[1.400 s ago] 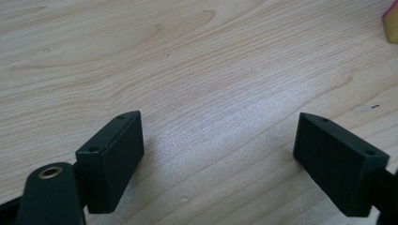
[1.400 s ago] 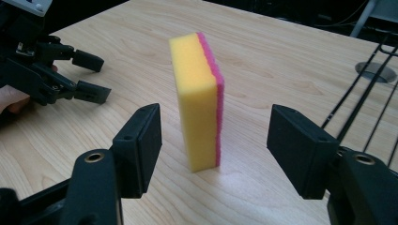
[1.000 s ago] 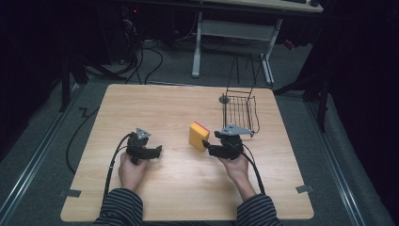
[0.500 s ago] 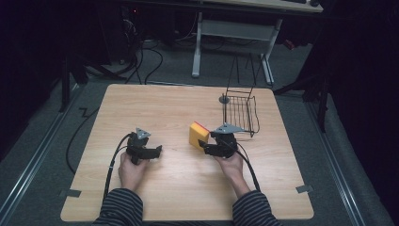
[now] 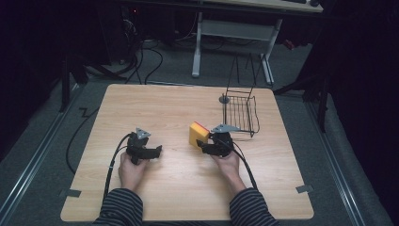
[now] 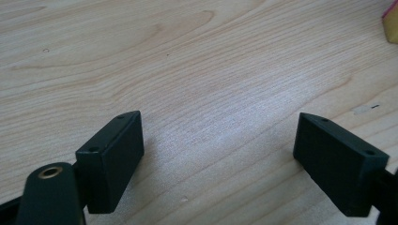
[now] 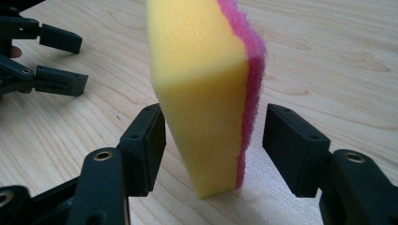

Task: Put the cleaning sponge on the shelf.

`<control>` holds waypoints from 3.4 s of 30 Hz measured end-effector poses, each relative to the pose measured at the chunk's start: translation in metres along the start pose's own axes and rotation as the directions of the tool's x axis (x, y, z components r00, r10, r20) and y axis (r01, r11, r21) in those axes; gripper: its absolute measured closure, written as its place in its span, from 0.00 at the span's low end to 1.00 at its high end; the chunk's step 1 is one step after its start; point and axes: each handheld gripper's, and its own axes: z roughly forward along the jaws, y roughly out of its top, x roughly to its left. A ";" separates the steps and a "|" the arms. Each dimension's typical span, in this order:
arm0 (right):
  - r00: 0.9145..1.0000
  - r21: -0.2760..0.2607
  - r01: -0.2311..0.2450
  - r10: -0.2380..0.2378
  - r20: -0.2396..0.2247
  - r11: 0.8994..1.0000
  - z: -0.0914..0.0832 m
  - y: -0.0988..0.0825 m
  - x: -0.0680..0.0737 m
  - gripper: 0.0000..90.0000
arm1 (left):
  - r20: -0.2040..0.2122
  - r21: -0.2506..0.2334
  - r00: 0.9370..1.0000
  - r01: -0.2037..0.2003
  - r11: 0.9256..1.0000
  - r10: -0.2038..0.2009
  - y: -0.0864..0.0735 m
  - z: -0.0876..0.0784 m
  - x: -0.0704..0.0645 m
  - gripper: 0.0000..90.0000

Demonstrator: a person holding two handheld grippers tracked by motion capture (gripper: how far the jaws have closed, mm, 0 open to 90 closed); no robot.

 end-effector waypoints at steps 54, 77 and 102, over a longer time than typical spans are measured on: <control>0.995 -0.033 0.090 -0.091 -0.038 0.995 -0.027 0.002 0.007 0.67 | 0.000 0.000 1.000 0.000 1.000 0.000 0.000 0.000 0.000 0.19; 0.996 -0.051 0.070 -0.073 -0.055 0.996 -0.066 -0.001 -0.006 0.67 | -0.001 0.000 1.000 -0.001 1.000 0.001 0.000 0.000 0.000 0.19; 1.000 -0.104 0.025 -0.025 -0.004 0.994 -0.115 -0.012 -0.028 0.67 | -0.001 -0.001 1.000 0.000 1.000 0.000 0.000 0.000 0.000 0.19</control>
